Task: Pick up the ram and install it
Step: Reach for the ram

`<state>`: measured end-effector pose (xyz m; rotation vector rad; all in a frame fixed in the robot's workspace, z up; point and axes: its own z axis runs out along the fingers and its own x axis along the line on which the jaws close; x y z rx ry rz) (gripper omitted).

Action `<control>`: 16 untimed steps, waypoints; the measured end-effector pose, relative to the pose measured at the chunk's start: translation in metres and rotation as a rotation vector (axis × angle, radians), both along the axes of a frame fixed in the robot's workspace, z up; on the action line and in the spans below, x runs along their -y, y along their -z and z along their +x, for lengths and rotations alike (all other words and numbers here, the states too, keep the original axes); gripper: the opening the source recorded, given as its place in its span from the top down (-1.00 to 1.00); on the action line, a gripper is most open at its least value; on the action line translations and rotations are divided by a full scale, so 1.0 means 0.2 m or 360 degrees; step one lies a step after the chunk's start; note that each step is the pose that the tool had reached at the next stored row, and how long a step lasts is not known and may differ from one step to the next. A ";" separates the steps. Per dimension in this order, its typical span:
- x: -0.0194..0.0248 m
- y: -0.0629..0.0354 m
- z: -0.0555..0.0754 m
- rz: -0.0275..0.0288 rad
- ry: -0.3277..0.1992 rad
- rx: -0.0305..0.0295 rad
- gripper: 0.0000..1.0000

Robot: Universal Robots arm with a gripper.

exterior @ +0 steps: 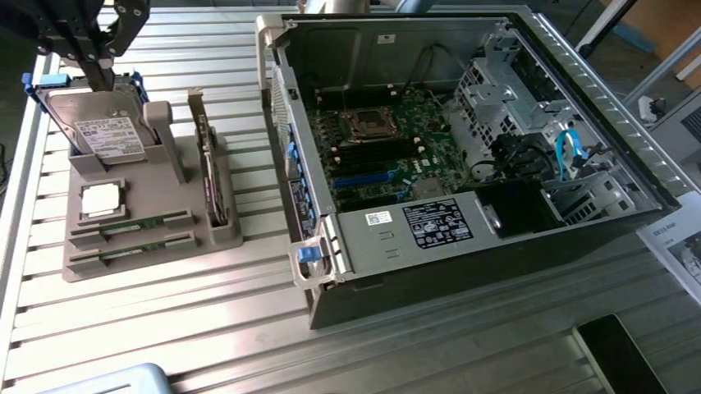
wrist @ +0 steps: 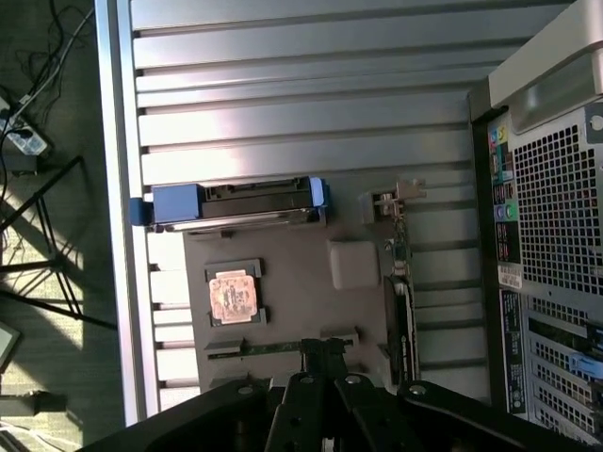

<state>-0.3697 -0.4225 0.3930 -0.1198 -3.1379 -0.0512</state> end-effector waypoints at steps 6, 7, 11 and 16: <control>0.049 0.000 0.00 -0.00113 0.0000 -0.00002 0.79; 0.057 0.000 0.00 -0.00131 0.0000 -0.00002 0.79; 0.071 0.000 0.00 -0.00169 0.0000 -0.00002 0.79; 0.078 0.000 0.00 -0.00169 0.0000 -0.00001 0.79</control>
